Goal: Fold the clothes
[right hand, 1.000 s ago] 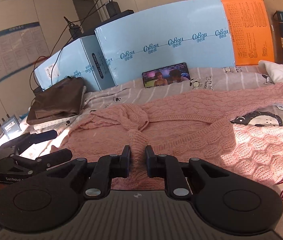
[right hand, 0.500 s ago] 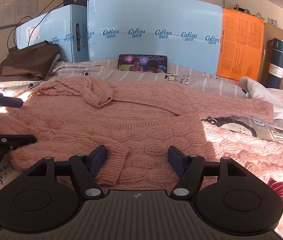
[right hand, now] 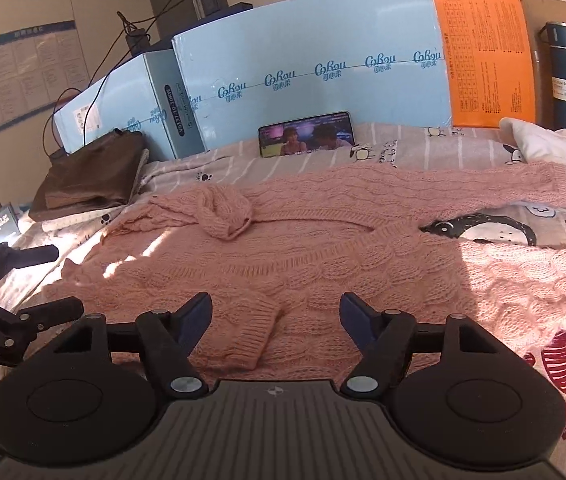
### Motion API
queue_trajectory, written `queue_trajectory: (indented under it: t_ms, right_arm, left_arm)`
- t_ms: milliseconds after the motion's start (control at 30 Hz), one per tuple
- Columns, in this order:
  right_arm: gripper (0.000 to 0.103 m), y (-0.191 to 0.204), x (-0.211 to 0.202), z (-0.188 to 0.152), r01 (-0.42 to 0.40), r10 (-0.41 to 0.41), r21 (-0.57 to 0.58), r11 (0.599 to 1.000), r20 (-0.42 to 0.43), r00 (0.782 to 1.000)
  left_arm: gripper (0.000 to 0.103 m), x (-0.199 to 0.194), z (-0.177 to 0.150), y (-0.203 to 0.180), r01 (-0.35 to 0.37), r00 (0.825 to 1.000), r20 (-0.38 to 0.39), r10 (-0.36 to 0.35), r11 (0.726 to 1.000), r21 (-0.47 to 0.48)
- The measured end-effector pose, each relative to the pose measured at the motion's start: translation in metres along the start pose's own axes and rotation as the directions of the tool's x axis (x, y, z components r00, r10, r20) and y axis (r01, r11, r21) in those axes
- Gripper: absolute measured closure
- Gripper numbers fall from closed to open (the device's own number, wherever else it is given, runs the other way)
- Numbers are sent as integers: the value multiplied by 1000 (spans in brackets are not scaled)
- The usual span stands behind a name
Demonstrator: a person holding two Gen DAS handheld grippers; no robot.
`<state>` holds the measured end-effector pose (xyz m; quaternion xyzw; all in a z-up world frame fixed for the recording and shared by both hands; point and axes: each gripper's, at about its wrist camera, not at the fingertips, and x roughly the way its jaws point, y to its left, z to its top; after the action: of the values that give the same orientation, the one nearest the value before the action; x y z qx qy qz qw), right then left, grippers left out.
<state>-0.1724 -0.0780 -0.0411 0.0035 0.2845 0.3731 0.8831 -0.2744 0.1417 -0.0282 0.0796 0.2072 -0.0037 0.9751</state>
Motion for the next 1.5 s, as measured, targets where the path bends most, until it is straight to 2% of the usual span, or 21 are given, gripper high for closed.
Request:
queue_trajectory:
  t_ms: [33, 67, 100, 167, 267, 433, 600, 633, 700, 733, 800, 867, 933, 1000, 1100, 1167, 1233, 1267, 1367, 1433, 1500]
  right_arm:
    - [59, 6, 4, -2, 6, -6, -37, 999, -10, 1000]
    - [73, 13, 8, -5, 11, -12, -74, 997, -20, 1000]
    - [74, 19, 12, -7, 15, -19, -112, 994, -29, 999]
    - [88, 28, 7, -10, -1, 0, -212, 977, -5, 1000]
    - [95, 28, -2, 1, -5, 17, -224, 975, 52, 999]
    - [95, 24, -6, 28, 49, -2, -230, 972, 204, 979]
    - [95, 15, 26, 26, 38, -18, -225, 974, 92, 996]
    - [94, 15, 31, 20, 46, -30, -235, 971, 69, 997]
    - [80, 16, 39, 9, 73, -66, -253, 965, 37, 997]
    - [67, 14, 40, 8, 83, -77, -246, 966, 32, 996]
    - [61, 11, 39, 8, 92, -87, -227, 970, 32, 996]
    - [47, 8, 34, 8, 114, -105, -223, 968, 50, 993]
    - [39, 3, 21, 7, 139, -122, -235, 962, 89, 989]
    - [33, -3, 7, 5, 149, -122, -249, 957, 121, 985]
    - [20, -15, -16, 3, 140, -98, -277, 951, 161, 982]
    - [14, -23, -30, -2, 109, -57, -329, 938, 162, 985]
    - [7, -28, -41, -12, 67, -13, -420, 905, 130, 991]
    - [7, -27, -43, -17, 53, -5, -471, 880, 103, 995]
    - [7, -33, -44, -26, 76, -62, -538, 839, 45, 997]
    - [7, -37, -44, -30, 99, -110, -565, 819, 14, 994]
    - [7, -45, -44, -28, 116, -139, -569, 814, 2, 990]
  left_arm:
    - [0, -1, -1, 0, -3, 1000, -2, 3, 1000, -4]
    - [0, -3, -2, 0, -5, 1000, -1, 5, 1000, -10]
    - [0, -4, -4, 1, -5, 1000, 0, 5, 1000, -18]
    - [0, -4, -5, 2, -7, 1000, 0, 7, 999, -32]
    - [0, 1, -5, 2, -11, 1000, 4, 11, 999, -50]
    - [0, 5, -1, 2, -36, 999, 24, 38, 997, -66]
    - [0, 11, -3, 5, -62, 998, -13, 62, 996, -62]
    - [0, 14, -4, 7, -72, 997, -27, 71, 995, -68]
    - [0, 21, -4, 10, -85, 994, -77, 79, 993, -77]
    - [0, 24, -5, 11, -87, 992, -94, 80, 993, -75]
    - [0, 27, -5, 10, -90, 990, -113, 82, 993, -70]
    - [0, 21, -4, 10, -87, 993, -85, 82, 995, -56]
    - [0, 12, -3, 10, -70, 997, -45, 68, 997, -41]
    - [0, 0, -1, 10, -19, 1000, -2, 19, 1000, -19]
    - [0, -15, -1, -3, 114, 993, 9, -116, 986, 122]
    - [0, -18, -2, -20, 152, 988, -27, -150, 954, 260]
    - [0, -14, -4, -33, 160, 987, -73, -144, 921, 355]
    - [0, -11, -5, -35, 158, 987, -89, -134, 914, 375]
    - [0, 0, -3, -35, 118, 990, -123, -74, 909, 399]
    - [0, 7, -4, -37, 106, 989, -143, -45, 887, 449]
    - [0, 9, -3, -37, 117, 987, -154, -49, 872, 476]
